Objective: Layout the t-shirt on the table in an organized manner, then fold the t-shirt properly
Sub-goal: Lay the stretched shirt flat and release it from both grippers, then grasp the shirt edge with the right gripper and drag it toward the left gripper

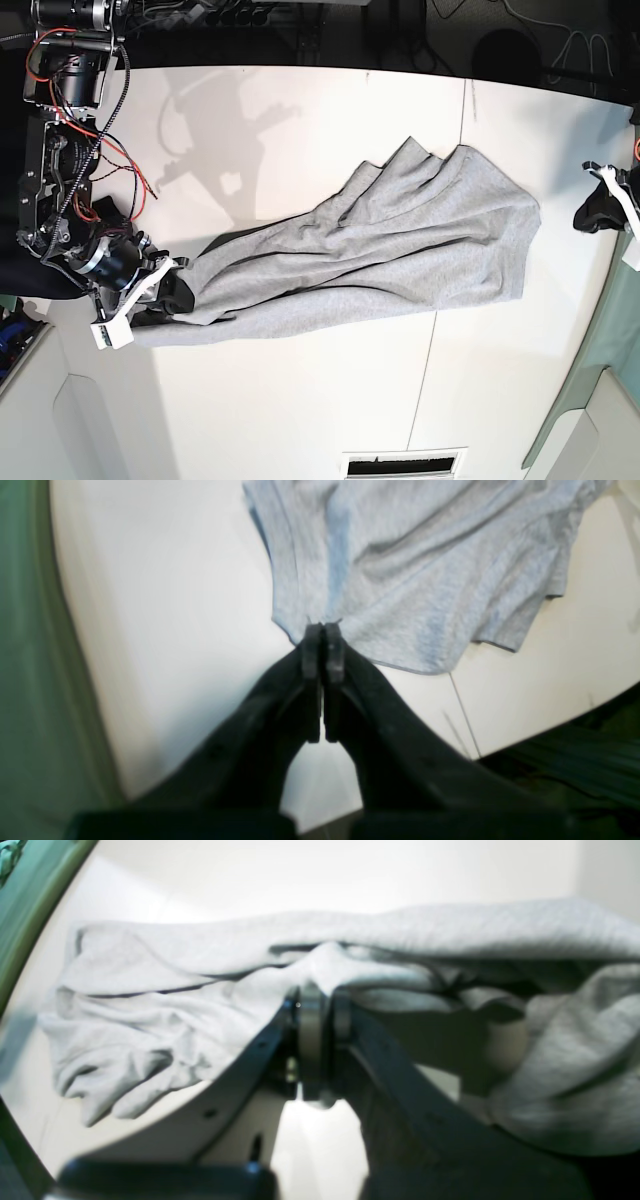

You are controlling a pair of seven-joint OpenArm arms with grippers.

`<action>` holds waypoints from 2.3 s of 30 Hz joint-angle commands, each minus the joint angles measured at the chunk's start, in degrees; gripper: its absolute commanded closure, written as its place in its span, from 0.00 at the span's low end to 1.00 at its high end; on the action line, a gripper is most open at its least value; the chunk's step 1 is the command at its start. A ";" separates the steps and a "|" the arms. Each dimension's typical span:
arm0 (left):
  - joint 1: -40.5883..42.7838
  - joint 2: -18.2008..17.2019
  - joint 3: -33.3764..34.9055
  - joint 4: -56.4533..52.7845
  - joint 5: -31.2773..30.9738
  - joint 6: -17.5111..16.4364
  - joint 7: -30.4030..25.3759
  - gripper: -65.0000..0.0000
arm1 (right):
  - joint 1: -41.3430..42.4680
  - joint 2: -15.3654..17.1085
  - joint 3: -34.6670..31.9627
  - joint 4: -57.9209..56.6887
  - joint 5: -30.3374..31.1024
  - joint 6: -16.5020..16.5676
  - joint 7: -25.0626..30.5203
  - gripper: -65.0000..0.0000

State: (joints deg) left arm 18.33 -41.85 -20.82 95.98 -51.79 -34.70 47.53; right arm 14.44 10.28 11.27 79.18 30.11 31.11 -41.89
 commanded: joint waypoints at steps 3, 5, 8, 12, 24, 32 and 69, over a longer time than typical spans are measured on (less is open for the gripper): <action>1.75 1.49 -0.52 0.70 -2.45 -2.23 -0.96 1.00 | -0.57 -1.20 0.11 1.05 0.98 0.39 0.83 1.00; 2.03 3.41 -0.52 0.70 -2.45 -2.21 -0.98 1.00 | -1.86 -2.71 0.11 1.07 1.16 0.39 0.85 1.00; 2.01 6.19 -0.52 0.66 -1.57 -2.19 -1.01 0.99 | -4.22 -4.94 0.13 1.07 2.56 0.37 1.92 0.68; 1.99 8.90 -0.48 0.24 2.73 -1.99 -3.61 0.61 | -6.01 -8.37 0.11 1.18 4.59 0.42 1.42 0.43; -1.05 9.31 -0.09 -13.99 7.06 -1.99 -12.15 0.56 | -10.36 -17.51 -10.29 2.99 -1.01 1.46 2.01 0.43; -7.96 9.31 0.37 -21.33 6.80 -1.99 -12.20 0.56 | -11.45 -17.46 -15.08 1.27 -8.33 -3.10 4.98 0.43; -16.79 -2.23 9.29 -25.90 6.47 1.01 -5.20 1.00 | -20.33 -16.41 -35.32 5.46 -9.55 1.73 10.51 1.00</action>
State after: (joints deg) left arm 1.93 -42.76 -11.14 69.38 -44.82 -33.50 42.78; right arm -6.17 -5.61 -23.86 83.81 19.64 32.16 -32.21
